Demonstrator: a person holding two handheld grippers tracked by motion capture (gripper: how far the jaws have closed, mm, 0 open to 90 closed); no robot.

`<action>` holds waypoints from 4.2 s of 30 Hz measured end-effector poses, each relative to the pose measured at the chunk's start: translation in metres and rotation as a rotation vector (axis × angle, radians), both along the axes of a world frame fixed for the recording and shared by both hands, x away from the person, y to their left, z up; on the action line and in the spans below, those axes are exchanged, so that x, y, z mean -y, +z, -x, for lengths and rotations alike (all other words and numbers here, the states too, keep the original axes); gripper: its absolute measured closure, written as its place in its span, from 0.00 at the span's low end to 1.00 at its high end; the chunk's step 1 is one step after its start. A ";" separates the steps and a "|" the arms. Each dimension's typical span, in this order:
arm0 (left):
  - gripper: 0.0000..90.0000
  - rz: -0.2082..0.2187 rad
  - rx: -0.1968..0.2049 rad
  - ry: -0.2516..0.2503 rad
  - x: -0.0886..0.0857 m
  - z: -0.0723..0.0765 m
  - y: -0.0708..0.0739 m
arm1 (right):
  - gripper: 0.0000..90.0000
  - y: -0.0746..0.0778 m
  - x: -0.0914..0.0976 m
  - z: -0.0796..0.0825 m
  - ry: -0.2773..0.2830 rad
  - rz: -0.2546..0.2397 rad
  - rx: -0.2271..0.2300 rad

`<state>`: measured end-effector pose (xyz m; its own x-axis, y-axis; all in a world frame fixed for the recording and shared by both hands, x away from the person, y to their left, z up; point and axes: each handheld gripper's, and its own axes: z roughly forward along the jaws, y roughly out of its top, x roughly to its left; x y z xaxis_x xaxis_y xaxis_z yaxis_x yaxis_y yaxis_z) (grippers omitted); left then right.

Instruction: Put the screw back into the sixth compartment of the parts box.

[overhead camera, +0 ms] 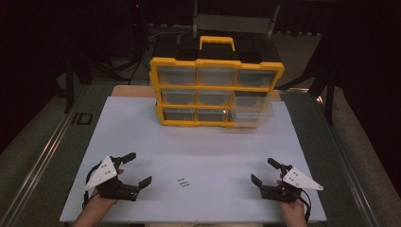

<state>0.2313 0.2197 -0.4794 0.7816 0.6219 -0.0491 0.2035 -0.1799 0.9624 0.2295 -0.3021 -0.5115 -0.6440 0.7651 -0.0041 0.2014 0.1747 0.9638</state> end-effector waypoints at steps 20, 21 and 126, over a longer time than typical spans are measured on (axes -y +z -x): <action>0.22 -0.134 -0.145 -0.179 0.050 -0.038 0.001 | 0.12 0.000 -0.001 0.001 0.023 -0.003 0.001; 0.22 -0.139 -0.149 -0.181 0.052 -0.040 0.000 | 0.12 0.000 -0.001 0.001 0.024 -0.004 0.000; 0.99 -0.313 -0.217 -0.328 0.125 -0.110 0.076 | 0.12 0.000 0.002 -0.001 0.038 -0.016 -0.016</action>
